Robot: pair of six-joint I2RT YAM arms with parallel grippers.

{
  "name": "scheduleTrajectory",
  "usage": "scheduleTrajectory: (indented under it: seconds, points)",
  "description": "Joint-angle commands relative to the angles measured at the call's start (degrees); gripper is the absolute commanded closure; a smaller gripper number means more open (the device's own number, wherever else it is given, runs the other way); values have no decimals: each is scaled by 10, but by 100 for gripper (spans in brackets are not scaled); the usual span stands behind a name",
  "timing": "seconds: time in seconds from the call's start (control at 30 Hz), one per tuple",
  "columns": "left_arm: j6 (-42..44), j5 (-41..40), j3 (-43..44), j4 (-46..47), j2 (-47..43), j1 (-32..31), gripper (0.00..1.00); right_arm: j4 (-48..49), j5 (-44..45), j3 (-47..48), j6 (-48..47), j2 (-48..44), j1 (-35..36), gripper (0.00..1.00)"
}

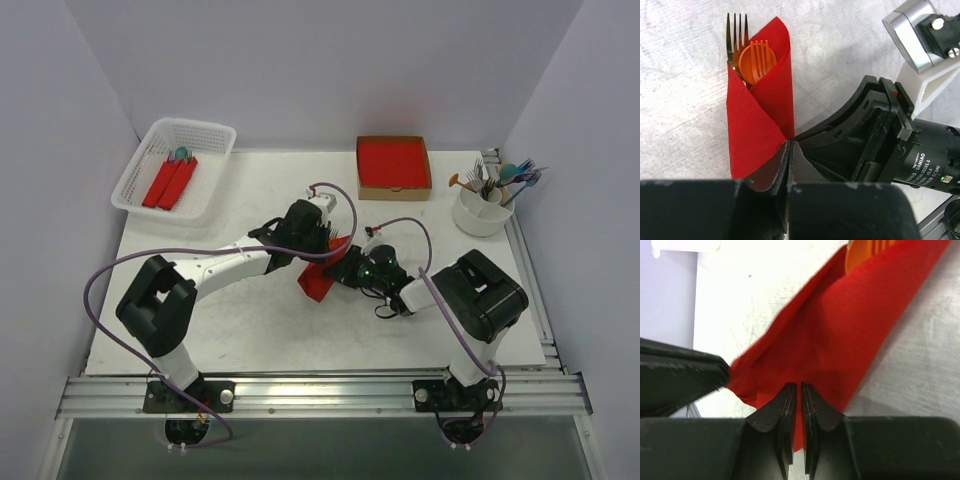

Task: Place the utensils on the paper napkin and roll it up
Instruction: Roll the napkin at the center of the board.

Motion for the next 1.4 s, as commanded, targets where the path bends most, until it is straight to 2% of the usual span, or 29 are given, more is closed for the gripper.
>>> scheduleTrajectory:
  seconds: [0.0,0.33,0.7,1.27,1.37]
  points:
    - [3,-1,14,29,-8,-8,98,10,-11,28,-10,-10,0,89]
    - [2,0,4,41,-7,-9,97,20,-16,34,-3,16,1,89]
    - [-9,9,-5,49,-10,-8,98,93,-24,32,19,56,3,90]
    - [-44,31,-50,93,-24,-20,98,84,-14,50,26,89,7,91]
    - [-55,38,-60,122,-29,-20,98,78,-10,50,29,91,6,92]
